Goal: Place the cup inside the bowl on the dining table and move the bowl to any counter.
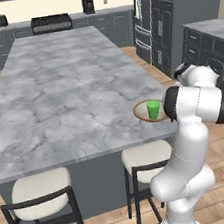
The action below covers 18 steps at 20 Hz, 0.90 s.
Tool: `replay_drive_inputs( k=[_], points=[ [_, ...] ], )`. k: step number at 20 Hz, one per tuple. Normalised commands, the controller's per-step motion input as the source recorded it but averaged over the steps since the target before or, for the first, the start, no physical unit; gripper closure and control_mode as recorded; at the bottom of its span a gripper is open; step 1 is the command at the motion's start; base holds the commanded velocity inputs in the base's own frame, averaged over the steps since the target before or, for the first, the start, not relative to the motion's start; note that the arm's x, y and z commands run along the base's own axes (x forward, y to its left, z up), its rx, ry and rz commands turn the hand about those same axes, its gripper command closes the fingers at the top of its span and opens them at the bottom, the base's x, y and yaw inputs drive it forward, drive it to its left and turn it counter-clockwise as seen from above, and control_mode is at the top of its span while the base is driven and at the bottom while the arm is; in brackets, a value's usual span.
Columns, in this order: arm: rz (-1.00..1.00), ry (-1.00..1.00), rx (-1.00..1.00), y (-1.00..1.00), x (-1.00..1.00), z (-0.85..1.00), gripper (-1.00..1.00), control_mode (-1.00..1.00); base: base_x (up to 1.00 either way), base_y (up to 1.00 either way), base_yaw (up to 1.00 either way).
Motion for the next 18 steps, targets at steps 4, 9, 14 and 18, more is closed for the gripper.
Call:
replay_drive_inputs(
  k=[4, 9, 14, 18],
  points=[
    [0.02, 0.08, 0.04, 0.00, 0.27, -0.06, -1.00, -1.00, 0.00, 0.00, 0.00],
    [0.02, 0.04, 0.03, 0.00, 0.09, -0.33, -1.00, -1.00, 0.00, 0.00, 0.00],
    [0.02, 0.03, 0.02, 0.00, 0.01, -0.38, -1.00, -1.00, 0.00, 0.00, 0.00],
    [0.01, 0.04, 0.01, 0.01, 0.14, -0.19, -1.00, -1.00, 0.00, 0.00, 0.00]
  ],
)
